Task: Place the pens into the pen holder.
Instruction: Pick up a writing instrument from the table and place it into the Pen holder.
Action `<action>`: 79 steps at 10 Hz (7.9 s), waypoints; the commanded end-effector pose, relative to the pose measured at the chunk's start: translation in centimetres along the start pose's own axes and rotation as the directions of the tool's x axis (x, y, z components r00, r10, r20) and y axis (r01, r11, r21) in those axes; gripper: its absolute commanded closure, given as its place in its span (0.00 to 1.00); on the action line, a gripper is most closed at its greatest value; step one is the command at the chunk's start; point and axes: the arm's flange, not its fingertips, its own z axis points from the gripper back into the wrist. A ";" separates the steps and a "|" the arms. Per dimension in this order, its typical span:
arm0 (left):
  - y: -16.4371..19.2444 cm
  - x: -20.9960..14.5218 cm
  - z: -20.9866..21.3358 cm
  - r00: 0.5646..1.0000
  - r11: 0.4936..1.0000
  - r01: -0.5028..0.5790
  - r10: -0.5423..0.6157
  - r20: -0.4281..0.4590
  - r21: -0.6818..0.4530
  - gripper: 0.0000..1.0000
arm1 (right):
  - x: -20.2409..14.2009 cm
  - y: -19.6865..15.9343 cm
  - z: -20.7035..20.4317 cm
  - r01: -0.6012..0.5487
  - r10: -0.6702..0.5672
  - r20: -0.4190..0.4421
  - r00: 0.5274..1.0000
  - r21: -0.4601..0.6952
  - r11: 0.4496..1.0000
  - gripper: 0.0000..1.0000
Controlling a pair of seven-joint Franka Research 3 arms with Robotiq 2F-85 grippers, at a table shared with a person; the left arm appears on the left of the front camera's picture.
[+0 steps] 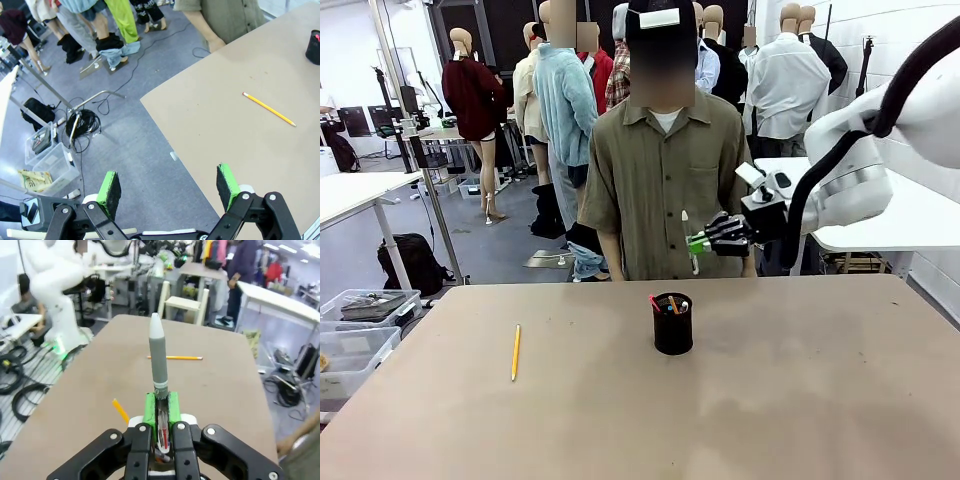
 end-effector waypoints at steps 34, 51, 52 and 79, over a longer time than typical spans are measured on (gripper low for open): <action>0.2 -0.1 -0.1 1.000 1.000 0.000 0.000 0.004 0.009 0.00 | 2.0 24.0 34.5 0.358 -0.884 -0.083 0.460 -0.894 0.270 0.15; -17.9 15.2 -12.4 0.772 0.933 -0.333 0.352 -0.529 0.134 0.00 | 1.0 25.5 36.4 0.381 -0.894 -0.023 0.447 -0.899 0.214 0.15; -18.3 16.0 -14.3 0.752 0.919 -0.381 0.373 -0.544 0.104 0.00 | 1.0 25.5 36.4 0.381 -0.894 -0.023 0.447 -0.899 0.214 0.15; -24.4 8.3 -35.3 0.440 0.861 -0.478 0.407 -0.801 0.175 0.68 | 1.0 25.5 36.4 0.381 -0.894 -0.023 0.447 -0.899 0.214 0.15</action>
